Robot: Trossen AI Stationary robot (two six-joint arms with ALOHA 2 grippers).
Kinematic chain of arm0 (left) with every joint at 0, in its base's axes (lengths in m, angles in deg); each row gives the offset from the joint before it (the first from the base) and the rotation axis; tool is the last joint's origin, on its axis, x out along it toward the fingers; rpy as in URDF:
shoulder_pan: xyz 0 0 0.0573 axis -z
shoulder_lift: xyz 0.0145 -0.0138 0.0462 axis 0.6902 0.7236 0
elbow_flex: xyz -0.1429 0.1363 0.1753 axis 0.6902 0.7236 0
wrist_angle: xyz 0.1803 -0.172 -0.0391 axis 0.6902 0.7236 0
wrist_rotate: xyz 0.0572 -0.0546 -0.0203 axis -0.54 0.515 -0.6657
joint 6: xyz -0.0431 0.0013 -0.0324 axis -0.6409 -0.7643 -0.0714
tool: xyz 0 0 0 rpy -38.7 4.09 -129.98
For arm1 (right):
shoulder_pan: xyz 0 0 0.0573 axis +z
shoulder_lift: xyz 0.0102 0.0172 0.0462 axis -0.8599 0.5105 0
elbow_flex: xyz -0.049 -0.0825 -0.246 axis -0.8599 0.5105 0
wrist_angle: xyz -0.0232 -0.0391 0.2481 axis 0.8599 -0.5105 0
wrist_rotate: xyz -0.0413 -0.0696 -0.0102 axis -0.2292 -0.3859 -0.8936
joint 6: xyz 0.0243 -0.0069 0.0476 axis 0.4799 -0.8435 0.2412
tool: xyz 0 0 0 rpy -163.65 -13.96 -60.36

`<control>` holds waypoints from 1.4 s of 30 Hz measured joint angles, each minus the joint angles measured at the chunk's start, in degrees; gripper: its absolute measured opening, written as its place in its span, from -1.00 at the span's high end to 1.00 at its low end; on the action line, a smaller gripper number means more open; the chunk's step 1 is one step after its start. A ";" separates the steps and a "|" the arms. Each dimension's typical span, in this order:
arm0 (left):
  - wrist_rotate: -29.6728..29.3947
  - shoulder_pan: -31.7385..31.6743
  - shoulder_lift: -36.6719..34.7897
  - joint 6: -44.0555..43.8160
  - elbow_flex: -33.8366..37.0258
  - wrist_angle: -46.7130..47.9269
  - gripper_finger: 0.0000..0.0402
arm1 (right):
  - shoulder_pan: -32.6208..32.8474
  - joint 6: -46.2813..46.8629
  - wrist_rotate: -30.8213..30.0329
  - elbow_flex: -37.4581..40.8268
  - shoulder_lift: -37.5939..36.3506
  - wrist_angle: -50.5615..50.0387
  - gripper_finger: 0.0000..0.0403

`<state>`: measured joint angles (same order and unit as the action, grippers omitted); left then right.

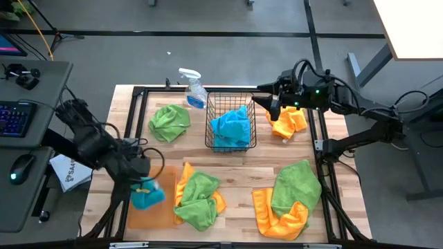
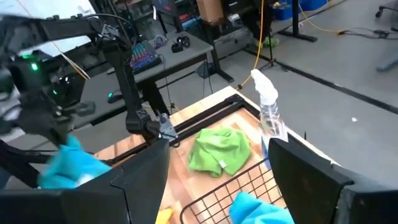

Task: Sort microfiber towel by color & place in baskets
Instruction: Put the blue towel into the black basket

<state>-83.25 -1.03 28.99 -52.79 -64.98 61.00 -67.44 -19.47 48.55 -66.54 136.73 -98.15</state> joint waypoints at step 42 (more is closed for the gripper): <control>-13.01 -25.41 -0.04 -10.44 13.20 -16.87 -0.13 | 5.65 -9.84 -0.49 0.00 0.12 -7.85 -0.34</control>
<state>-96.26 -26.45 28.94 -63.23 -51.78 44.13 -61.78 -29.31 48.06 -66.54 136.86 -106.00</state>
